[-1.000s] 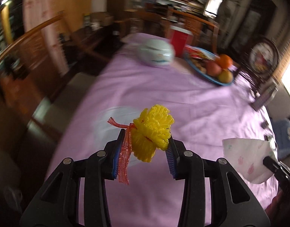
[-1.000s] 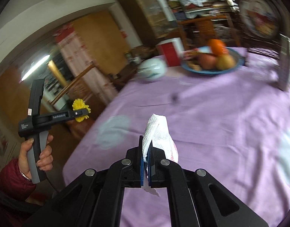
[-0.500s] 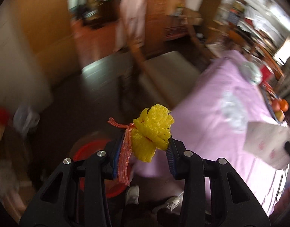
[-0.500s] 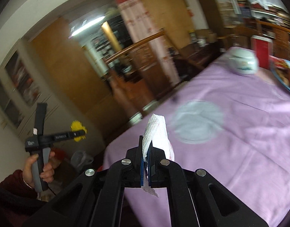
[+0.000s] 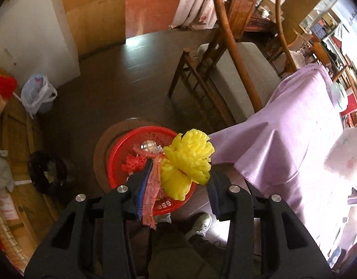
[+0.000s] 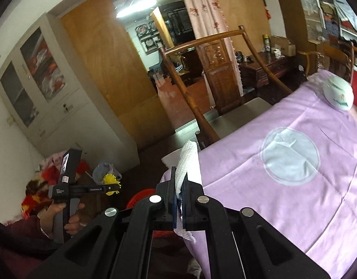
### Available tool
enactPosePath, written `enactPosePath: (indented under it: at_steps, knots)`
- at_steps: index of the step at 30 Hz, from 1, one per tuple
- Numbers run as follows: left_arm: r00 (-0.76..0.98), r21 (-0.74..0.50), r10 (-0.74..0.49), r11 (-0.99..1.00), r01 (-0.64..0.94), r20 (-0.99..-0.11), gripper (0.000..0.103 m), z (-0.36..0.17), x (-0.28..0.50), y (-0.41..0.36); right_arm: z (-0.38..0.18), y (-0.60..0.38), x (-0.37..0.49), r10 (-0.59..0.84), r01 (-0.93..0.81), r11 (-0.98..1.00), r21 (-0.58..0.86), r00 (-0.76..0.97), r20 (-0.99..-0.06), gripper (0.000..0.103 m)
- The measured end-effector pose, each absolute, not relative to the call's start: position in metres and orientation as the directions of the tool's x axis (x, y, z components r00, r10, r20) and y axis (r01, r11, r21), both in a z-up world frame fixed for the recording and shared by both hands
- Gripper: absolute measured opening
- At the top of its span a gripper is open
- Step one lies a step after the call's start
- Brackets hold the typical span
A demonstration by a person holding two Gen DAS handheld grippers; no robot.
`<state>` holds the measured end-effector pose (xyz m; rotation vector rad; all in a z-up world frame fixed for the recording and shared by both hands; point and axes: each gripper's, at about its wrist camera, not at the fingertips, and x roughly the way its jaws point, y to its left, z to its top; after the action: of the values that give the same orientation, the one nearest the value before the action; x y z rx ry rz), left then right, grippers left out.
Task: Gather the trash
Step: 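Carry the yellow flower to the red basket and open the left tool while the right tool carries the tissue, then lower the tissue over the red basket and open the right tool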
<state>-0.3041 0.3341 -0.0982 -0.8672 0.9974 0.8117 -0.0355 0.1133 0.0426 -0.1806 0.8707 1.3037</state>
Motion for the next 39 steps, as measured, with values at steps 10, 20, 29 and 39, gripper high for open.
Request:
enactPosePath:
  at_steps: [10, 20, 29, 39]
  knots:
    - [0.287, -0.214, 0.179, 0.340, -0.916, -0.941, 0.067, -0.103, -0.324, 0.334, 0.039, 0.137, -0.042, 0.749, -0.912, 0.217, 0.349, -0.074, -0.658, 0.003]
    - [0.231, -0.181, 0.251, 0.207, -0.961, -0.940, 0.072, -0.086, -0.373, 0.320, 0.016, 0.185, -0.076, 0.677, -0.920, 0.033, 0.390, -0.267, -0.686, 0.004]
    - [0.197, -0.178, 0.262, 0.094, -0.980, -0.945, 0.072, -0.082, -0.417, 0.304, -0.016, 0.236, -0.117, 0.570, -0.894, -0.070, 0.442, -0.399, -0.718, 0.004]
    - [0.188, -0.180, 0.247, 0.058, -0.982, -0.950, 0.072, -0.081, -0.441, 0.302, -0.087, 0.297, -0.166, 0.424, -0.897, -0.083, 0.435, -0.426, -0.799, 0.006]
